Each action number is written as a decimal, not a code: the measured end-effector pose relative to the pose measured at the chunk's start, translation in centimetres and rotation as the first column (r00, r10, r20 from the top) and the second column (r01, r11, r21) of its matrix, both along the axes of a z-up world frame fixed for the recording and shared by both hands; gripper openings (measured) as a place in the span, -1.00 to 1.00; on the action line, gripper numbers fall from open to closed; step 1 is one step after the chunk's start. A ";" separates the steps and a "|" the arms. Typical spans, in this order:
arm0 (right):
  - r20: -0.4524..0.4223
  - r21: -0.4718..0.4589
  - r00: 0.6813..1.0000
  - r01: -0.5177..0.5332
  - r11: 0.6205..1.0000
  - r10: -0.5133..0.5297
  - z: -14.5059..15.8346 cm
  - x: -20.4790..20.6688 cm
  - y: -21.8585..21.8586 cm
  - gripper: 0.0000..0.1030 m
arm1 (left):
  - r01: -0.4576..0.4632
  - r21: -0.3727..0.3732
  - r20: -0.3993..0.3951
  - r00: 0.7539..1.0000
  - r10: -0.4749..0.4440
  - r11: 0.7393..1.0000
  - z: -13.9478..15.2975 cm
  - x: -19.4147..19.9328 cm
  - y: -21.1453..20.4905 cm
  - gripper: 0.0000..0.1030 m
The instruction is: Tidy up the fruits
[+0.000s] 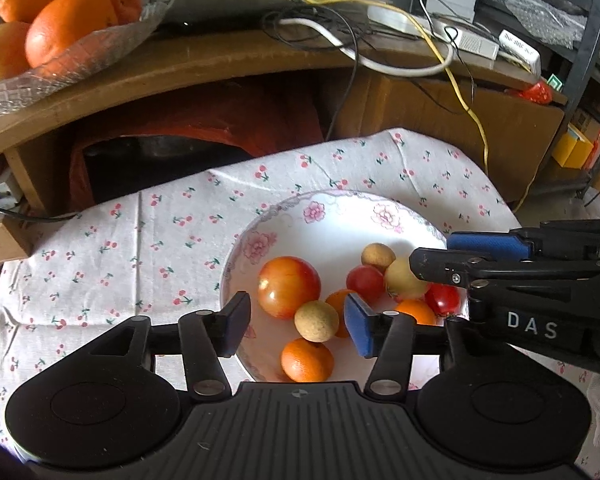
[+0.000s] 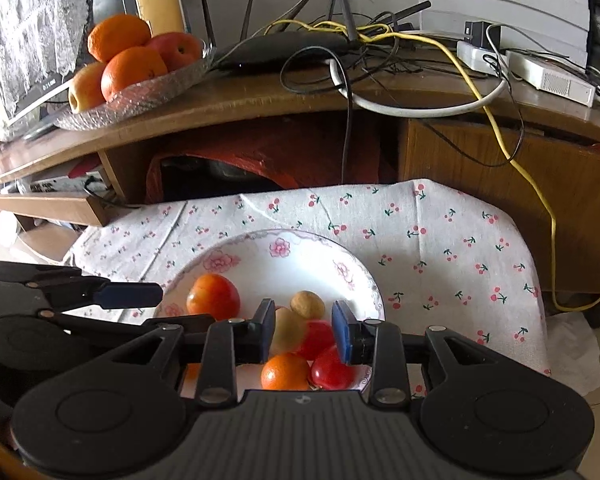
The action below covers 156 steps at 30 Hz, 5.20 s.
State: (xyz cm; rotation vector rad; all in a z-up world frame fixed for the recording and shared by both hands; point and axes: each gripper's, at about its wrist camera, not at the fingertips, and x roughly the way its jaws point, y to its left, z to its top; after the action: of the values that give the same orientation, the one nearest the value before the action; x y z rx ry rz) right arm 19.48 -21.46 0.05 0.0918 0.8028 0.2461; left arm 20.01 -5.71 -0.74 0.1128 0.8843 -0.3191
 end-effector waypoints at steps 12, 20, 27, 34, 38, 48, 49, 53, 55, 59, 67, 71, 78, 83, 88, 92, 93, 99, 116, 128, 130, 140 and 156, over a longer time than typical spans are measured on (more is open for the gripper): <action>0.007 0.031 0.999 0.033 0.999 -0.034 1.4 -1.6 -0.4 -0.32 | -0.040 -0.004 0.048 0.998 0.040 0.999 1.8 -1.4 0.8 0.49; -0.011 0.021 0.997 0.072 0.997 -0.072 2.1 -4.9 -0.9 -0.30 | -0.067 0.001 0.068 0.995 0.067 0.998 2.6 -4.0 1.2 0.66; -0.014 0.056 0.995 0.095 0.994 -0.095 2.8 -8.7 -1.1 -0.25 | -0.073 0.005 0.108 0.992 0.072 0.997 3.5 -7.2 1.0 0.73; -0.005 0.077 0.995 0.099 0.992 -0.099 3.5 -12.1 -0.8 -0.24 | -0.091 0.016 0.140 0.986 0.088 0.996 3.9 -10.2 1.0 1.00; -0.003 0.080 0.993 0.116 0.990 -0.116 3.6 -13.8 -0.9 -0.24 | -0.094 0.016 0.149 0.985 0.091 0.995 4.0 -11.5 1.1 1.00; -0.010 0.099 0.991 0.135 0.986 -0.135 3.8 -17.0 -0.9 -0.24 | -0.089 0.043 0.179 0.981 0.080 0.995 4.1 -14.5 0.7 1.00; -0.010 0.100 0.991 0.135 0.986 -0.135 3.8 -17.3 -0.8 -0.24 | -0.085 0.044 0.180 0.981 0.076 0.995 4.2 -14.8 0.6 1.00; -0.020 0.104 0.990 0.142 0.984 -0.141 3.7 -18.4 -0.6 -0.24 | -0.100 0.096 0.180 0.980 0.081 0.990 4.3 -15.7 0.1 1.00; -0.022 0.103 0.990 0.144 0.984 -0.143 3.7 -18.8 -0.6 -0.24 | -0.106 0.121 0.186 0.979 0.082 0.987 4.3 -16.3 -0.1 1.00; -0.023 0.108 0.989 0.147 0.983 -0.145 3.7 -19.8 -0.6 -0.24 | -0.102 0.107 0.177 0.981 0.081 0.989 4.2 -17.1 0.2 1.00; -0.029 0.097 0.989 0.150 0.984 -0.147 3.5 -21.0 -0.3 -0.24 | -0.107 0.095 0.151 0.984 0.092 0.990 4.0 -18.1 0.3 0.99; -0.036 0.091 0.989 0.146 0.985 -0.144 3.3 -21.4 -0.2 -0.24 | -0.113 0.092 0.137 0.985 0.100 0.989 3.6 -18.5 0.5 0.99; -0.054 0.073 0.989 0.143 0.987 -0.139 2.8 -21.8 0.2 -0.24 | -0.121 0.099 0.116 0.987 0.109 0.988 3.0 -19.1 0.7 0.99; -0.062 0.065 0.989 0.139 0.988 -0.135 2.5 -22.0 0.3 -0.24 | -0.124 0.103 0.105 0.988 0.113 0.987 2.8 -19.3 0.8 0.99; -0.079 0.052 0.989 0.133 0.990 -0.129 2.1 -22.1 0.6 -0.24 | -0.133 0.110 0.084 0.989 0.124 0.985 2.3 -19.5 1.0 0.99; -0.089 0.045 0.988 0.129 0.991 -0.124 1.9 -22.2 0.9 -0.24 | -0.141 0.112 0.064 0.989 0.134 0.984 2.0 -19.7 1.2 0.99; -0.091 0.043 0.988 0.127 0.991 -0.123 1.9 -22.2 0.9 -0.24 | -0.143 0.112 0.060 0.989 0.137 0.983 2.0 -19.8 1.3 0.99; -0.105 0.033 0.988 0.117 0.993 -0.113 1.6 -22.2 1.2 -0.24 | -0.156 0.110 0.036 0.988 0.153 0.982 1.6 -19.8 1.5 0.99; -0.097 0.033 0.989 0.114 0.993 -0.111 1.5 -22.3 1.5 -0.24 | -0.193 0.073 -0.002 0.981 0.193 0.979 1.3 -19.9 2.0 0.98; -0.117 0.027 0.986 0.123 0.992 -0.119 1.2 -22.1 1.4 -0.24 | -0.180 0.113 0.005 0.983 0.181 0.977 0.9 -19.9 1.4 0.99; -0.117 0.027 0.986 0.123 0.992 -0.119 1.2 -22.1 1.3 -0.24 | -0.180 0.114 0.007 0.984 0.180 0.977 0.9 -20.0 1.4 0.99; -0.123 0.024 0.985 0.124 0.992 -0.120 1.0 -22.1 1.4 -0.24 | -0.176 0.122 0.009 0.984 0.176 0.977 0.8 -20.0 1.4 0.98; -0.124 0.025 0.985 0.125 0.992 -0.121 1.0 -22.1 1.5 -0.24 | -0.174 0.123 0.010 0.985 0.174 0.977 0.7 -20.0 1.4 0.96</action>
State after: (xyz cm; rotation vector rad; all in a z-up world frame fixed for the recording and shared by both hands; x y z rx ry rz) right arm -2.60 -19.99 1.04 0.1879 0.9117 0.1379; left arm -0.01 -4.29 0.01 0.1481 0.9083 -0.1009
